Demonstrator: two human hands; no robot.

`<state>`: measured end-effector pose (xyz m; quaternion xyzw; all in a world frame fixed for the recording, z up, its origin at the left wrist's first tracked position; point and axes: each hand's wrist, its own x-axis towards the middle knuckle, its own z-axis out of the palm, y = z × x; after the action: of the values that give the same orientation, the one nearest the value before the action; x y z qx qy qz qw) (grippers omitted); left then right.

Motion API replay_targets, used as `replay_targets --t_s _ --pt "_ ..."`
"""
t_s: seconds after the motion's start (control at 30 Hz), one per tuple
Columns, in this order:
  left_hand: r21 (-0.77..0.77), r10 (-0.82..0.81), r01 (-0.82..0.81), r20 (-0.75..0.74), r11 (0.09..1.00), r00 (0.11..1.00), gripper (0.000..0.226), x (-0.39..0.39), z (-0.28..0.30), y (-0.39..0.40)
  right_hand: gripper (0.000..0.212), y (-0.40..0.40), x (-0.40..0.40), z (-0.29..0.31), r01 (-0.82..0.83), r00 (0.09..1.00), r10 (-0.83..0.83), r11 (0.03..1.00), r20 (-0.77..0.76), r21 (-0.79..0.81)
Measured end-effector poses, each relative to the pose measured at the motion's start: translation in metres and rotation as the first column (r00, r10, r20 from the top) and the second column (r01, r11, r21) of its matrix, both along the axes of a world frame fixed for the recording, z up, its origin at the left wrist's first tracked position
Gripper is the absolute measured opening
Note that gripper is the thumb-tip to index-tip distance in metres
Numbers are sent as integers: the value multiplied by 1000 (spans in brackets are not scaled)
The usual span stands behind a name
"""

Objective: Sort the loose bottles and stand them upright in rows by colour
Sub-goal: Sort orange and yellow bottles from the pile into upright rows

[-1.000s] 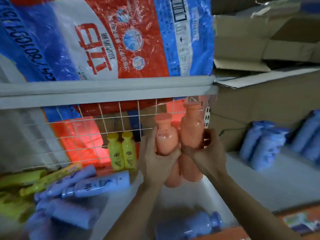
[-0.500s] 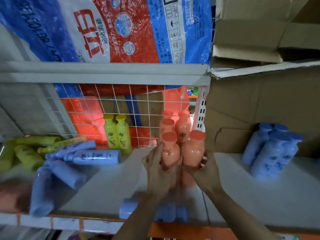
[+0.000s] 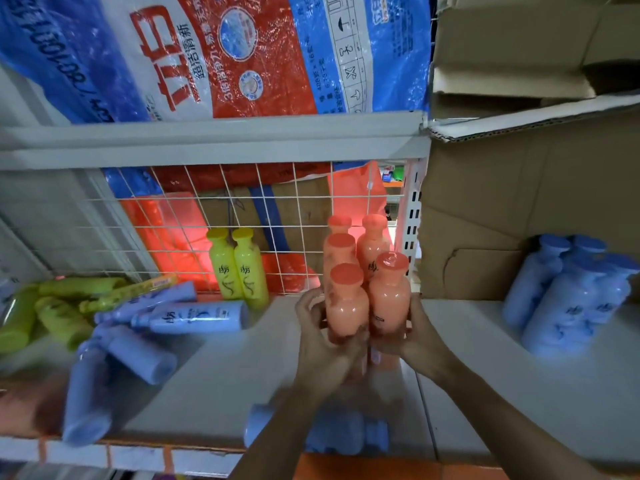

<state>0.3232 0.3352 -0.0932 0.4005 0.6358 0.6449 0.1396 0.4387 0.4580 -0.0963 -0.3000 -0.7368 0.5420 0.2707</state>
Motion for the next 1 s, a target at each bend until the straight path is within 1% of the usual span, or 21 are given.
replay_targets --t_s 0.03,0.1,0.17,0.2,0.27,0.3,0.37,0.4,0.47,0.5,0.53,0.6,0.67,0.7,0.8,0.83,0.9,0.93,1.0 --pt "-6 -11 11 -8 1000 1000 78 1 -2 -2 81 0 -1 -2 47 999 -48 998 19 49" --pt "-39 39 -40 -22 998 999 81 0 -7 0 72 2 0 -3 123 992 -124 985 2 117" --pt "-106 71 -75 -41 992 997 85 2 -7 4 67 5 6 -3 105 994 -101 990 -43 94" --pt "-103 67 -71 -47 992 997 84 3 -8 5 68 7 9 -3 73 997 -70 994 -36 85" --pt "-51 32 -31 14 998 999 82 3 -6 3 70 13 13 -6 6 1000 -7 998 11 58" --pt "-34 15 -14 36 999 999 83 1 -8 1 75 14 13 -6 -7 999 5 999 54 41" --pt "-16 -15 15 34 1000 999 80 -1 -10 -2 90 12 6 -6 49 988 -58 997 141 66" --pt "-28 -4 5 28 1000 1000 81 -1 -11 -3 90 9 1 -6 93 982 -106 992 157 88" --pt "-74 68 -68 0 995 998 86 -2 -14 -4 73 8 -7 -11 177 977 -190 976 94 128" --pt "-79 86 -86 -8 993 996 87 -3 -15 -3 63 6 -9 -10 201 977 -208 973 46 114" --pt "-79 88 -89 -12 993 996 87 -3 -16 -3 60 4 -7 -7 194 980 -196 978 23 74" --pt "-75 75 -76 -15 994 997 86 -5 -17 -3 68 6 1 -7 89 996 -90 996 11 15" --pt "-69 70 -71 -18 995 997 86 -5 -21 -4 71 9 8 -9 9 999 -9 1000 32 -6" --pt "-75 80 -82 -21 994 997 87 -4 -22 -4 73 7 6 -9 11 998 -11 1000 55 -4" --pt "-87 148 -153 -55 984 987 90 2 -23 -2 91 3 -5 -10 143 981 -152 986 122 82" --pt "-91 166 -171 -59 981 984 92 2 -23 -1 90 5 -7 -13 167 979 -177 981 105 98" --pt "-105 179 -187 -76 977 981 94 1 -21 0 79 4 -3 -12 171 983 -176 981 52 88" --pt "-107 182 -191 -87 976 979 95 0 -20 1 73 0 0 -6 156 987 -158 986 38 56" --pt "-107 187 -197 -93 975 978 97 0 -21 2 70 6 8 -12 80 996 -81 996 43 29"
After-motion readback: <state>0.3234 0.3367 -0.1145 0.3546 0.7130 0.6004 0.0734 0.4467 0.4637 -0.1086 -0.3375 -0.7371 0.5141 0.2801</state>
